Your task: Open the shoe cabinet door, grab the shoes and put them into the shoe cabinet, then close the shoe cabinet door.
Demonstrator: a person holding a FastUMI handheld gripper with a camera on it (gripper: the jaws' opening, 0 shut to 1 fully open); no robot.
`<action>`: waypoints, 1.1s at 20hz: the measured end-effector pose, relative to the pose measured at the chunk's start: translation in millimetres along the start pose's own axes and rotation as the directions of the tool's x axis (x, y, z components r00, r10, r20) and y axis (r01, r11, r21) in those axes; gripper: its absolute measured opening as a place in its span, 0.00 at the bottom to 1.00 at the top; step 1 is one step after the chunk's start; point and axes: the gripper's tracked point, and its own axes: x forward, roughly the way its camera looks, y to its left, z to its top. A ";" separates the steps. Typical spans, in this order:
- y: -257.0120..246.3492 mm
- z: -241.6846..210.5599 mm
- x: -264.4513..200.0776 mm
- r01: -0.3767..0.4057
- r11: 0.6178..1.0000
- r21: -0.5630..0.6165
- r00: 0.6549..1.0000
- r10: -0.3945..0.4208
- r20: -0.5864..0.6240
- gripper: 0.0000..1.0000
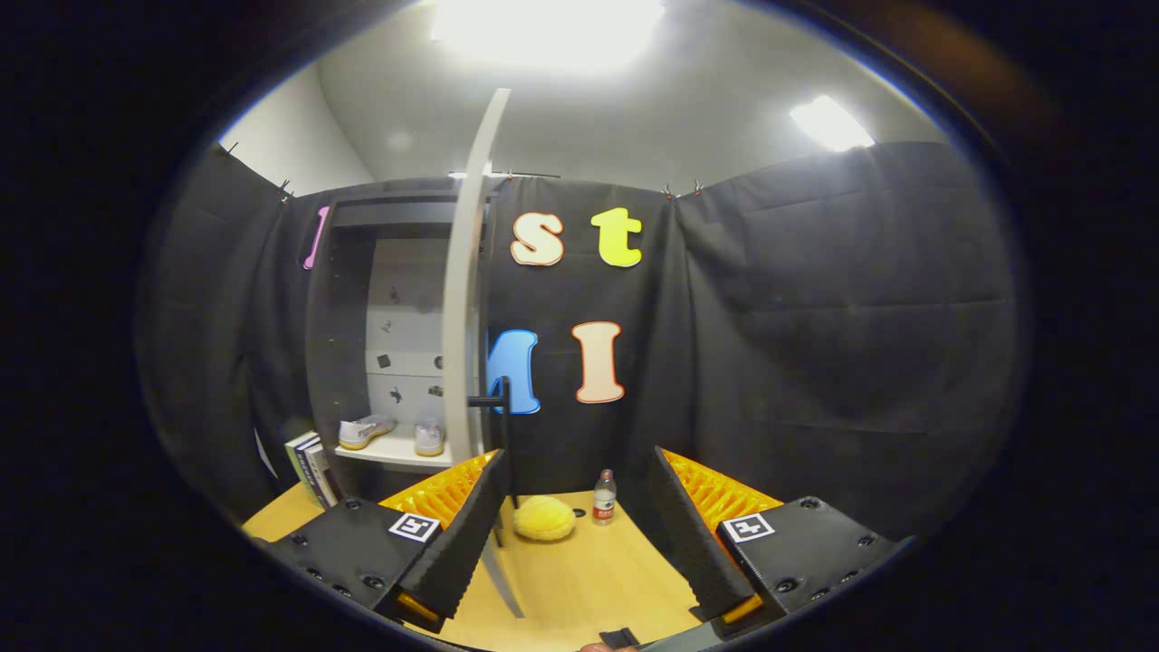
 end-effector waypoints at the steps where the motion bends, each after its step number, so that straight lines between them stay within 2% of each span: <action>1: -11.6 -3.8 16.9 0.020 1.000 -0.024 1.000 -0.020 -0.002 0.98; 4: -16.5 -14.8 62.6 0.010 1.000 -0.013 0.999 -0.011 -0.040 0.98; 6: -4.9 -20.5 86.9 -0.053 0.998 0.039 0.997 0.055 -0.062 0.98; 9: 8.6 -30.6 116.2 -0.128 0.991 0.036 0.988 0.130 -0.080 0.98; 12: 37.7 -48.4 130.6 -0.230 0.971 0.062 0.962 0.237 -0.140 0.98; 13: 41.1 -51.4 130.6 -0.243 0.967 0.073 0.956 0.251 -0.154 0.98; 14: 40.0 -51.7 129.3 -0.237 0.968 0.087 0.956 0.248 -0.156 0.93; 16: 40.0 -50.6 123.2 -0.208 0.974 0.086 0.963 0.220 -0.159 0.92; 22: 77.5 -42.7 99.1 -0.173 0.983 0.056 0.970 0.180 -0.162 0.92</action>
